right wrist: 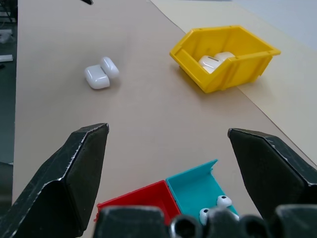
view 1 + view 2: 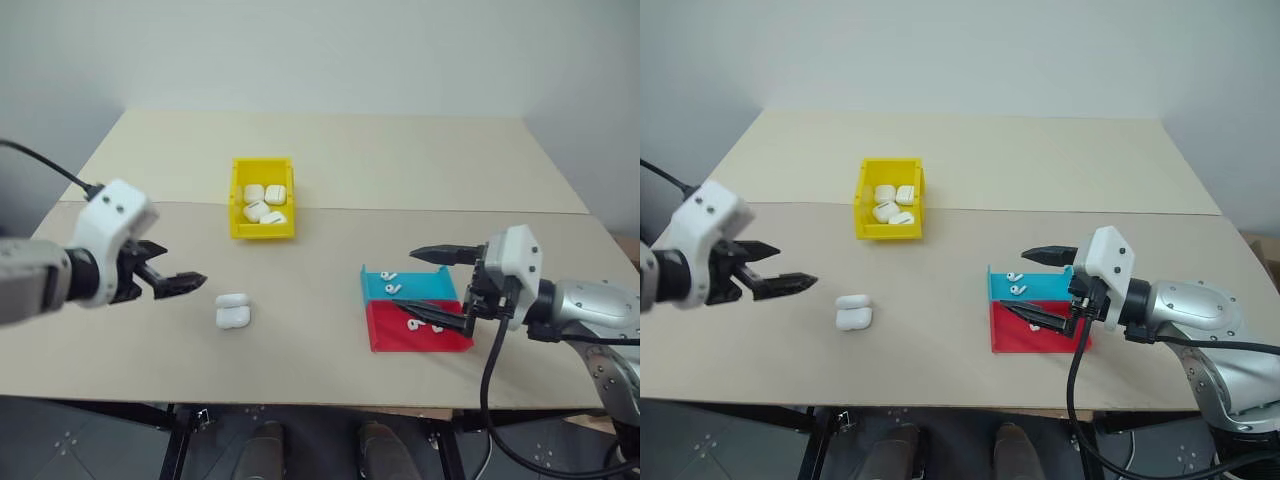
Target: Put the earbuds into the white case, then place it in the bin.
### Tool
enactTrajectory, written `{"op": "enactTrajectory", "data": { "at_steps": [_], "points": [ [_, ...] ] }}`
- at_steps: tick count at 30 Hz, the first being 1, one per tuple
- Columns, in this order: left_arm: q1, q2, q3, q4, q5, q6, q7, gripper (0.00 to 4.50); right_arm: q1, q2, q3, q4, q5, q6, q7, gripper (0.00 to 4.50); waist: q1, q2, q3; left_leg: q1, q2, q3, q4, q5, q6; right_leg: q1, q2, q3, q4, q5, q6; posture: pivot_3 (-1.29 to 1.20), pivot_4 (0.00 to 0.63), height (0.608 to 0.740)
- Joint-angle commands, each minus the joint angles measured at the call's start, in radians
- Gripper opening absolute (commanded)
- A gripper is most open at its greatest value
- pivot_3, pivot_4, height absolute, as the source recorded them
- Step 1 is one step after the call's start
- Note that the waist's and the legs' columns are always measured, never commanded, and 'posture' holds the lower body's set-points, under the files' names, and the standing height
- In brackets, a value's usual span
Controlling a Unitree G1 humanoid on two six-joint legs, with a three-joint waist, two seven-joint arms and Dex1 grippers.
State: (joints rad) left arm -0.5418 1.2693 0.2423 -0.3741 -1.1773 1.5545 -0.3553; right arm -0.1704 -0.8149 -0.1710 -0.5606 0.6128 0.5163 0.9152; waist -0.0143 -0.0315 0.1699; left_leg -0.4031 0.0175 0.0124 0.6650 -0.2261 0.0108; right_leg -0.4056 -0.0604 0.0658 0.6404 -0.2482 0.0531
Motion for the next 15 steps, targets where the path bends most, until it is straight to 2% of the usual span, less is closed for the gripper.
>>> {"op": "enactTrajectory", "data": {
  "at_steps": [1, 3, 6, 9, 12, 15],
  "points": [
    [-0.103, 0.032, -0.164, 0.112, -0.089, 0.060, 0.066, 4.50, -0.002, 0.005, -0.008, -0.045, 0.025, 0.005, -0.016, 4.46, -0.003, 0.000, 0.000, 0.000, 0.000, 0.000, -0.001, 0.000, 0.000, -0.001, 0.000, 0.000, 0.000, 0.000, -0.001, 0.00, 0.150, 0.740],
    [-0.152, 0.059, -0.243, 0.178, -0.188, 0.060, 0.112, 4.50, 0.007, 0.011, -0.008, -0.060, 0.029, 0.008, -0.025, 4.46, -0.005, -0.001, 0.000, -0.002, 0.001, -0.002, -0.002, 0.000, 0.000, -0.005, 0.000, 0.001, 0.001, 0.004, -0.007, 0.00, 0.150, 0.740],
    [-0.233, 0.103, -0.368, 0.269, -0.347, 0.060, 0.175, 4.50, 0.022, 0.024, 0.000, -0.080, 0.027, 0.008, -0.040, 4.46, -0.004, -0.001, 0.000, -0.011, 0.000, -0.003, -0.002, 0.000, -0.001, -0.015, -0.001, 0.003, 0.005, 0.004, -0.008, 0.00, 0.150, 0.740],
    [-0.333, 0.128, -0.526, 0.392, -0.528, 0.060, 0.303, 4.50, 0.031, 0.045, 0.021, -0.092, 0.019, 0.006, -0.056, 4.46, -0.002, -0.002, 0.000, -0.013, -0.001, -0.004, -0.001, 0.001, -0.001, -0.017, -0.001, 0.003, 0.006, 0.004, -0.008, 0.00, 0.150, 0.740],
    [-0.423, 0.121, -0.689, 0.512, -0.744, 0.031, 0.518, 4.50, 0.039, 0.064, 0.045, -0.097, 0.004, -0.004, -0.069, 4.46, -0.001, -0.002, 0.000, -0.011, -0.001, -0.004, 0.000, 0.001, -0.001, -0.015, -0.001, 0.003, 0.007, 0.004, -0.008, 0.00, 0.150, 0.740],
    [-0.498, 0.086, -0.801, 0.564, -0.795, 0.032, 0.593, 4.50, 0.046, 0.081, 0.065, -0.100, -0.008, -0.014, -0.077, 4.46, 0.000, -0.002, 0.000, -0.012, -0.001, -0.004, 0.001, 0.001, -0.001, -0.015, -0.001, 0.003, 0.007, 0.004, -0.008, 0.00, 0.150, 0.740]
  ]
}}
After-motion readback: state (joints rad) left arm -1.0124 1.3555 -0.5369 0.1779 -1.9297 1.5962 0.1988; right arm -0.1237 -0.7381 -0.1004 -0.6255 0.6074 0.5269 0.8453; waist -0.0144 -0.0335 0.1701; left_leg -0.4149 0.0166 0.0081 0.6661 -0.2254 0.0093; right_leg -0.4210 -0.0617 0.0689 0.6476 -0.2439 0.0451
